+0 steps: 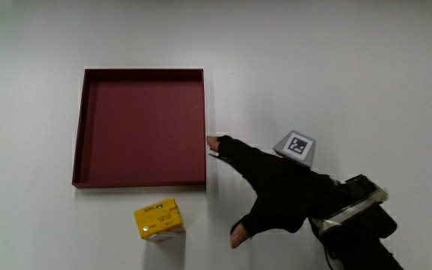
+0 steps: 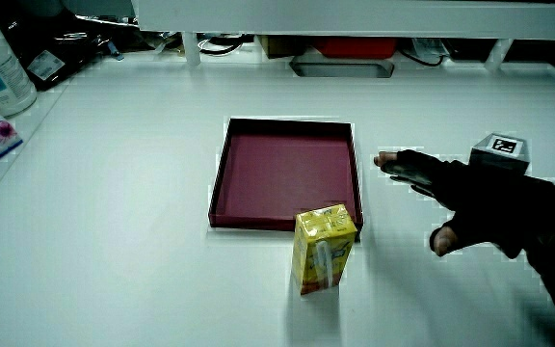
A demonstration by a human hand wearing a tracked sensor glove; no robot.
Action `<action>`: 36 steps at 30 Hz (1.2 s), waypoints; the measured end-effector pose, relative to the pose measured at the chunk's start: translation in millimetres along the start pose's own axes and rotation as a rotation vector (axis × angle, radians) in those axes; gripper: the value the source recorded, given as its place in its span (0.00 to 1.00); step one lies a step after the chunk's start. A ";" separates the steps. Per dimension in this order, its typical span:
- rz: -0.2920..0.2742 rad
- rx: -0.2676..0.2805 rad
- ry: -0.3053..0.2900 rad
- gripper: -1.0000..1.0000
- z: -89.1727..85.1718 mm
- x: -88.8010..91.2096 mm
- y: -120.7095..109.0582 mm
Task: Pick ice redtea
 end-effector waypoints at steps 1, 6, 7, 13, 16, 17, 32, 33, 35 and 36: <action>0.003 -0.013 0.011 0.50 -3.8 -0.1 3.7; 0.042 -0.040 -0.020 0.50 -17.0 10.8 23.9; 0.055 -0.042 -0.022 0.50 -19.2 11.3 27.1; 0.073 -0.070 -0.016 0.50 -33.6 16.4 44.5; 0.077 -0.078 -0.017 0.50 -38.6 17.9 51.2; 0.079 -0.081 -0.021 0.50 -40.0 18.5 53.7; 0.152 -0.069 0.032 0.52 -53.1 19.4 67.7; 0.157 -0.054 0.030 0.53 -52.1 21.5 67.7; 0.174 -0.033 0.060 0.57 -50.9 21.2 66.7; 0.197 -0.020 0.062 0.58 -50.2 22.5 67.3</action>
